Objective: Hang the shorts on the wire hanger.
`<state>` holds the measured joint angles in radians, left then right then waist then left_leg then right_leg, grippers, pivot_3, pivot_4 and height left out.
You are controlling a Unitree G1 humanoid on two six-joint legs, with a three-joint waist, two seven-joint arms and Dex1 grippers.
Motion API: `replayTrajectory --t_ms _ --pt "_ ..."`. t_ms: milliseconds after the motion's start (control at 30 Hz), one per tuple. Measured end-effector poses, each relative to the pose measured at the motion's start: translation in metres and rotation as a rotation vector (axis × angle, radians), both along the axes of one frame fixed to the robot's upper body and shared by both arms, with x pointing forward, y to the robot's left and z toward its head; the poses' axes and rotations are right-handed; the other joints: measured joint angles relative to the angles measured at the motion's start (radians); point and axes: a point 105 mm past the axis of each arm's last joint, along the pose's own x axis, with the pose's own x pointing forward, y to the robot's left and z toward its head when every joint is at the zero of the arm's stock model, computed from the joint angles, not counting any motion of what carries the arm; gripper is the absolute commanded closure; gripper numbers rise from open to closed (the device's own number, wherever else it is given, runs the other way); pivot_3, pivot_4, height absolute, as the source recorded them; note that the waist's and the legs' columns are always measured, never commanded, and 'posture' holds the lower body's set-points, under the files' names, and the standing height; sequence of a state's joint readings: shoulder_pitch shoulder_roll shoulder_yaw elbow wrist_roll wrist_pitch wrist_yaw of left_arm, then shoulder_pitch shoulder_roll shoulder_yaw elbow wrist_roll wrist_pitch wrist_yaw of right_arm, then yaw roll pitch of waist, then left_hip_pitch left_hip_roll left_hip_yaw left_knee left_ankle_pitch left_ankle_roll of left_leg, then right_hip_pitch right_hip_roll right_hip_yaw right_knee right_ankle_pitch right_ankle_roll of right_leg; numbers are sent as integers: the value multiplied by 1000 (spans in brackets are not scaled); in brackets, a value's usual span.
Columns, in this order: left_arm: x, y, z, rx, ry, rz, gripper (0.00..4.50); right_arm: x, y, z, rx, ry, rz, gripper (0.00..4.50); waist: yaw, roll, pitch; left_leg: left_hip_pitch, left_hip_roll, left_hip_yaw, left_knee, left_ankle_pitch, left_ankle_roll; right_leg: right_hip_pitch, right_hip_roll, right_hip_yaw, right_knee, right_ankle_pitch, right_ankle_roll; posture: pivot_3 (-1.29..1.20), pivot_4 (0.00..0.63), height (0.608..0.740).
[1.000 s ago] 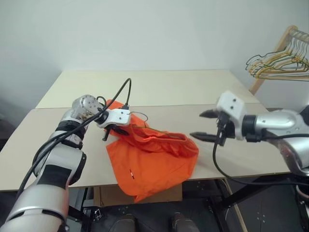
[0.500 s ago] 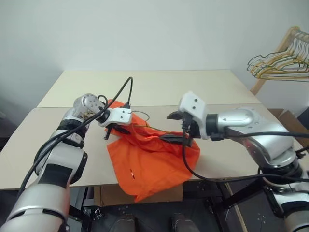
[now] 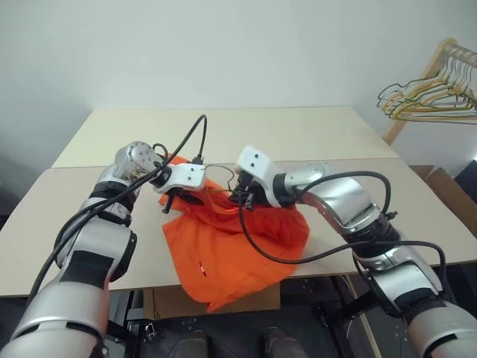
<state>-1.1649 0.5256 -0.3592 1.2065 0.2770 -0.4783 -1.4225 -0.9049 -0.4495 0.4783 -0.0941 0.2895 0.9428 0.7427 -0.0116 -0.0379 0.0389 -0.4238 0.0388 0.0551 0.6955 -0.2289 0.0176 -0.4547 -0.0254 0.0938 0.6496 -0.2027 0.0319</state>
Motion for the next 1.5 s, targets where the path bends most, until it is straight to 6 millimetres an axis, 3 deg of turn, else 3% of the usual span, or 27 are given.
replayTrajectory --t_ms 200,367,567,700,733,900,1000,1467,1500 --pt "0 3 3 -5 -7 -1 4500 -5 4 2 3 -11 64 4476 -1 0 0 0 0 0 0 0 0 0 0 0 0 0 0 56 0 740" --pt "1 1 9 -64 -11 6 3107 -4 -3 5 -8 -51 87 4500 0 0 0 0 0 0 0 0 0 0 0 0 0 0 0 58 0 740" --pt "6 4 43 -164 -38 43 1274 -4 -14 8 -5 -64 109 4500 -1 0 0 0 0 0 -1 0 0 0 0 0 0 0 0 61 0 740" --pt "6 12 46 -156 -37 57 112 -2 -22 8 -8 -66 96 4500 -3 0 0 0 0 0 -1 0 0 0 0 -1 0 0 0 56 0 740" --pt "6 15 46 -154 -44 69 51 -3 -23 8 -5 -61 96 4500 -3 0 0 0 0 0 -1 0 0 0 0 0 0 0 0 56 0 740" --pt "10 31 25 -150 -85 165 51 -1 -34 14 6 -72 75 4500 -1 0 0 0 0 0 0 0 0 0 0 -1 0 0 0 47 0 740" --pt "11 32 24 -144 -88 171 51 -3 -33 17 11 -80 83 4500 3 0 0 0 0 0 0 0 0 0 0 -1 0 0 0 41 0 740" --pt "17 33 26 -122 -130 198 4357 -3 -42 18 -2 -82 72 4500 -1 0 0 0 0 0 -1 0 0 0 0 -1 0 0 0 36 0 740" --pt "17 33 27 -123 -133 200 4452 -3 -42 18 -3 -81 70 4500 -1 0 0 0 0 0 -1 0 0 0 0 -1 0 0 0 36 0 740"
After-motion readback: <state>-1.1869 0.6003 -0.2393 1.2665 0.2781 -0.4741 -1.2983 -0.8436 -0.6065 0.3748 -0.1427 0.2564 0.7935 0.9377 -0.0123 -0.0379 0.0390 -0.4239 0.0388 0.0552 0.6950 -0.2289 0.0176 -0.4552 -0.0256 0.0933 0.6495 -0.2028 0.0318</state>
